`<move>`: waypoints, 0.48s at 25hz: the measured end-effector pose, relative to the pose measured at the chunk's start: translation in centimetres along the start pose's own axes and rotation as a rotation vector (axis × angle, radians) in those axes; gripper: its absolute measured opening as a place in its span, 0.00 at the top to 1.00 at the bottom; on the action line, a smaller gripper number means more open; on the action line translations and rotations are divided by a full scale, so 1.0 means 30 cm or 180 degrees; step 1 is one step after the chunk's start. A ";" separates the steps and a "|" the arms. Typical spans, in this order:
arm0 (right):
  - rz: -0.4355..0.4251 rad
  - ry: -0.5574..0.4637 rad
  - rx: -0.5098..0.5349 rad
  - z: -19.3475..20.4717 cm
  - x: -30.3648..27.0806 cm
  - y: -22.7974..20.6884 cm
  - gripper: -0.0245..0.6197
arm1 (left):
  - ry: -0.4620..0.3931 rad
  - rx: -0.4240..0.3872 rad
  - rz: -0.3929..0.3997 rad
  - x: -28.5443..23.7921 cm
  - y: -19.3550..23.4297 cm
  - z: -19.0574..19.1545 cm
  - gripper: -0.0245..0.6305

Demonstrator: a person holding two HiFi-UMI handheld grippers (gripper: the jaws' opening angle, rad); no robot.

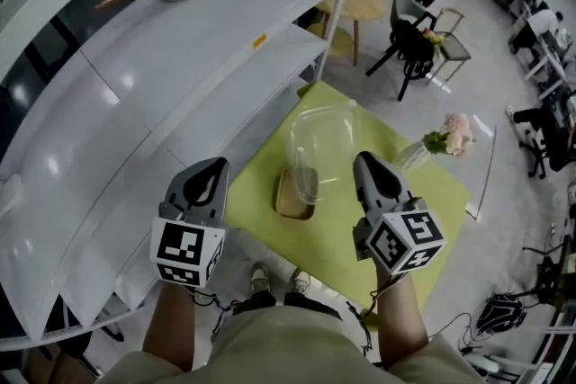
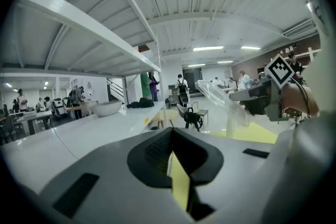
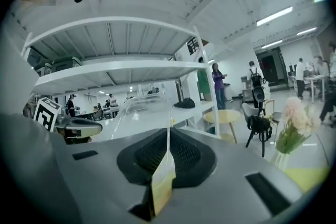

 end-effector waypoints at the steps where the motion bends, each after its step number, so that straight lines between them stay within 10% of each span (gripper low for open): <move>1: -0.0002 -0.0074 0.0013 -0.037 0.025 0.007 0.93 | -0.0069 -0.0023 -0.0024 0.021 -0.002 -0.039 0.96; 12: -0.0097 -0.0969 0.0331 -0.402 0.275 0.107 0.92 | -0.0760 -0.0300 -0.0161 0.214 -0.010 -0.373 0.96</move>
Point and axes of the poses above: the fingertips, and each gripper's own axes: x backward along the fingers, y to its left, z out of its underside, the point moved 2 cm from there along x, backward along the fingers, and after that the axes turned 4 degrees about -y, right-handed, at the moved point
